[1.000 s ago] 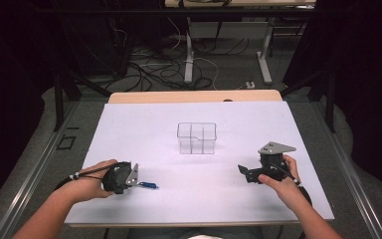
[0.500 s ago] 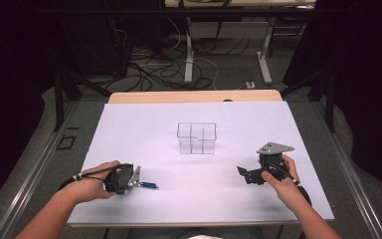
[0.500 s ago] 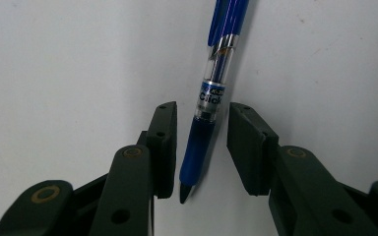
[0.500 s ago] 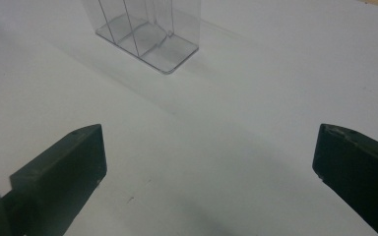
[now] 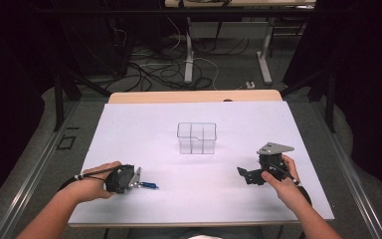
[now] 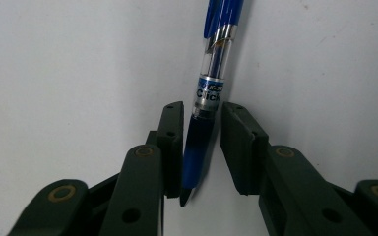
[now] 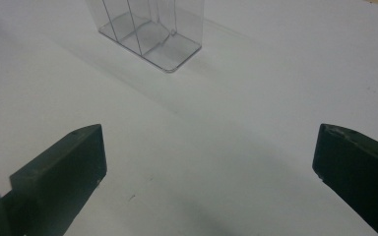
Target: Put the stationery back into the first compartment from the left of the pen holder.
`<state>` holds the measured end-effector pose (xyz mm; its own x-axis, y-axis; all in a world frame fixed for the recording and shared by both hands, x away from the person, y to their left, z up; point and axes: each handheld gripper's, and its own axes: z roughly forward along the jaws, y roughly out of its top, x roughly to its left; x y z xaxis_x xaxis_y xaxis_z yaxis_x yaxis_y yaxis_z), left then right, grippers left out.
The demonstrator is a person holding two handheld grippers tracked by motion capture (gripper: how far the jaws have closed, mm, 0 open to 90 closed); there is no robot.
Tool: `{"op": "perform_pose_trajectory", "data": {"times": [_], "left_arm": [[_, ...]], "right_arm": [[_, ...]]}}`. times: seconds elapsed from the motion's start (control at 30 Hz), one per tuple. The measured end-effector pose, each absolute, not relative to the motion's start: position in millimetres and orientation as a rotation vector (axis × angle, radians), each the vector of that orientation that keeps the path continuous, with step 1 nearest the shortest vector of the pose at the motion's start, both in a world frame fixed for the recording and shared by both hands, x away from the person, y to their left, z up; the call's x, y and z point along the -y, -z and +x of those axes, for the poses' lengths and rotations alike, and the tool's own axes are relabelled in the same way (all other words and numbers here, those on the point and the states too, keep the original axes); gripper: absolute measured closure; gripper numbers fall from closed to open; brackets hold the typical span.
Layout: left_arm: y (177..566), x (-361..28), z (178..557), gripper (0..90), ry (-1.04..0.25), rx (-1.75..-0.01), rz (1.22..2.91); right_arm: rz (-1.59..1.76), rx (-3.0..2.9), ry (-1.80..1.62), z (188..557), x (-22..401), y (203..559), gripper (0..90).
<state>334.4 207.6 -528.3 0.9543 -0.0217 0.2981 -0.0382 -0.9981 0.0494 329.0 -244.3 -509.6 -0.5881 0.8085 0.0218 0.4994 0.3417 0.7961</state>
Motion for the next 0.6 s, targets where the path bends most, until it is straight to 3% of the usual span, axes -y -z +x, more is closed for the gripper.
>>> {"op": "perform_pose_trajectory", "data": {"times": [0.6], "left_arm": [[530.1, -204.4, 333.3, 79.4, -0.518, 0.132, 3.072]], "right_arm": [[1.134, -2.251, -1.120, 329.4, 243.7, 511.1, 0.0]]}}
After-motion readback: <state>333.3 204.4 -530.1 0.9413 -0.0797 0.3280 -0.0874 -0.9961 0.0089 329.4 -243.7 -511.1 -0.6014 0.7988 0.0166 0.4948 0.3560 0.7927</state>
